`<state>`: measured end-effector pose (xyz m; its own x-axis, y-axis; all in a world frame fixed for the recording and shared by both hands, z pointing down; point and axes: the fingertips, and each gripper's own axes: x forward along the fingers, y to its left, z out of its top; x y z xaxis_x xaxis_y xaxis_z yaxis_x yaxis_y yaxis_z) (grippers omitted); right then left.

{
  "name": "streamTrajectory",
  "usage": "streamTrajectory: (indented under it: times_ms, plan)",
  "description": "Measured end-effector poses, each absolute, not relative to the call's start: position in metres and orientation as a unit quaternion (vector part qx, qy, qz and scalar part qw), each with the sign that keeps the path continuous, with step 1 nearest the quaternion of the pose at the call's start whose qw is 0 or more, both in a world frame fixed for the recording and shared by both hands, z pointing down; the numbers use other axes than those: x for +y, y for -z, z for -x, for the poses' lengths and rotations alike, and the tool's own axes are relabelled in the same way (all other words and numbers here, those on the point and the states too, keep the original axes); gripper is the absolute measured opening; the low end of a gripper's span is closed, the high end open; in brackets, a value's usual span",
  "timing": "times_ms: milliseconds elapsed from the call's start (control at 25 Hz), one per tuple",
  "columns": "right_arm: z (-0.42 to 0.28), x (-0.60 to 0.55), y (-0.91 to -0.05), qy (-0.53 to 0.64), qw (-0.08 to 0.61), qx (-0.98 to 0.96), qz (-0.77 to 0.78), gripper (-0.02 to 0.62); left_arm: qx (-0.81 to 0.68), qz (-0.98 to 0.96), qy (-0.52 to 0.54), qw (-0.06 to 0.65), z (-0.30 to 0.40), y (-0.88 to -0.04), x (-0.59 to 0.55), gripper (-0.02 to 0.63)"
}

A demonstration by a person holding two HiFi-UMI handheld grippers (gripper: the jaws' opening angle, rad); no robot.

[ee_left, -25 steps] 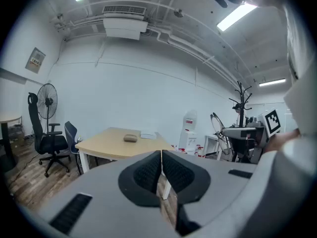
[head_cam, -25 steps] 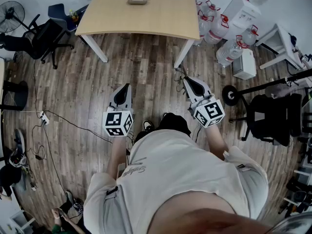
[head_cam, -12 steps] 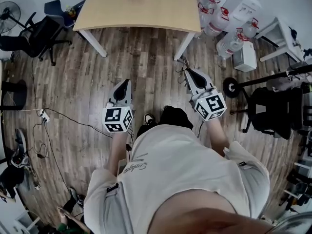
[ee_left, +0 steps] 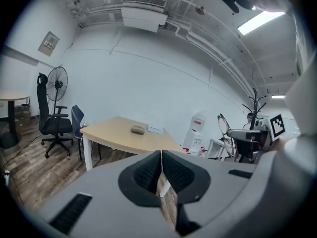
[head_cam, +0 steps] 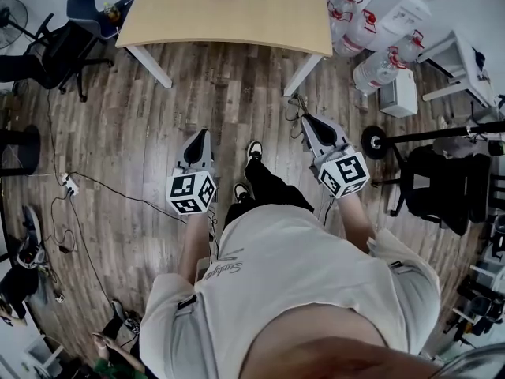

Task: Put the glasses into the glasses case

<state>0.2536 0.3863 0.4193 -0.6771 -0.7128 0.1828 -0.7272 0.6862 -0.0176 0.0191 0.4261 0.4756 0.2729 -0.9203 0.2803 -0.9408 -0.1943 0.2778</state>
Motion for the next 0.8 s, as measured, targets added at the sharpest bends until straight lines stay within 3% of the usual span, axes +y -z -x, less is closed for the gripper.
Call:
streamTrajectory:
  times_ms: [480,800]
  plan:
    - [-0.203,0.237,-0.428,-0.050,0.033,-0.935,-0.350,0.009,-0.631,-0.758,-0.066,0.154,0.023,-0.431,0.300,0.017]
    - [-0.194,0.155,-0.427,-0.056,0.013,-0.947,-0.317,0.009,-0.618,-0.770,-0.051,0.148,0.006,-0.415,0.217,0.017]
